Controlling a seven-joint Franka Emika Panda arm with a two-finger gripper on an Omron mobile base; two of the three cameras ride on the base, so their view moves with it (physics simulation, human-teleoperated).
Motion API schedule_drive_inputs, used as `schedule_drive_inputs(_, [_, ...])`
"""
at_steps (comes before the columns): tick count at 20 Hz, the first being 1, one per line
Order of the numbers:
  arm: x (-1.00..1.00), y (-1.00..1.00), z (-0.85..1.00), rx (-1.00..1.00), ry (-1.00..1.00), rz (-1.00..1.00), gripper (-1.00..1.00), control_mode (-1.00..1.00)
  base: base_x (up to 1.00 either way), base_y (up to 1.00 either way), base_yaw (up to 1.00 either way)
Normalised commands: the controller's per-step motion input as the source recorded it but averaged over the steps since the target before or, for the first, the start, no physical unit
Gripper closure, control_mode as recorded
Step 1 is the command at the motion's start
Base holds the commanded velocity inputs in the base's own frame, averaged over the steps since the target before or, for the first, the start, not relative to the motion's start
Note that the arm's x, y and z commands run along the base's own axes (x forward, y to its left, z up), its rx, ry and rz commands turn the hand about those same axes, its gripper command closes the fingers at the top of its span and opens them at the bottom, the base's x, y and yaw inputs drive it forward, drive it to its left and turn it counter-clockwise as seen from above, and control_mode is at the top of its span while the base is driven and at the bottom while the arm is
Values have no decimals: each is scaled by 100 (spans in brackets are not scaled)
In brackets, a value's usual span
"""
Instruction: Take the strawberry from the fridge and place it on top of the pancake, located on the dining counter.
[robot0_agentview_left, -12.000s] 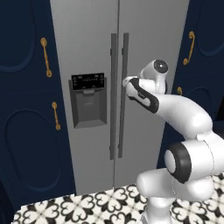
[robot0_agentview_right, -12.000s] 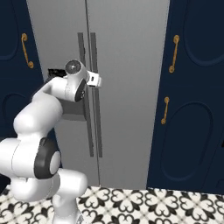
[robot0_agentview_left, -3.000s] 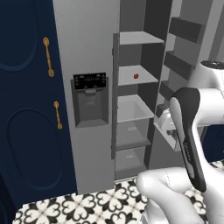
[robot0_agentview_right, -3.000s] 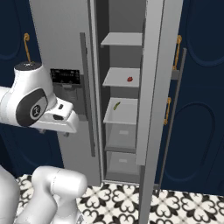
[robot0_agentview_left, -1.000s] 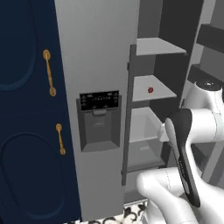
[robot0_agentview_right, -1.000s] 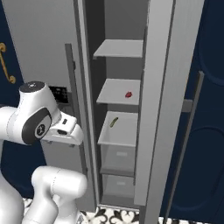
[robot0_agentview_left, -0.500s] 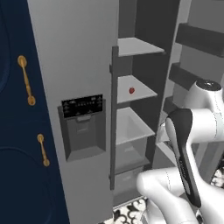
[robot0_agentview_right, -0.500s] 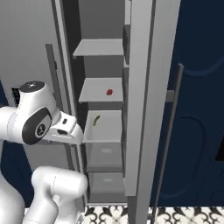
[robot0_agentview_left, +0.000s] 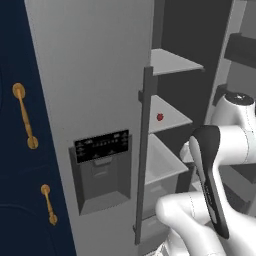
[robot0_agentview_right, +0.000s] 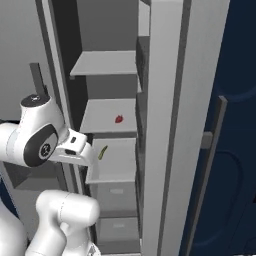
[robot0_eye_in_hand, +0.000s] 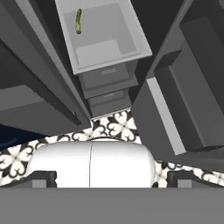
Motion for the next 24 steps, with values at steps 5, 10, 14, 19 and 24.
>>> schedule_drive_inputs(5, [0, 0, 0, 0, 0, 0, -100, 100, 33, -32, 11])
schedule_drive_inputs(10, [0, 0, 0, 0, 0, 0, -100, 100, 12, -29, 15])
schedule_drive_inputs(14, [0, 0, 0, 0, 0, 0, -100, 100, 11, -6, 14])
schedule_drive_inputs(19, [0, 0, 0, 0, 0, 0, -100, 100, 7, -5, 10])
schedule_drive_inputs(24, [0, 0, 0, 0, 0, 0, -100, 100, 0, -2, 4])
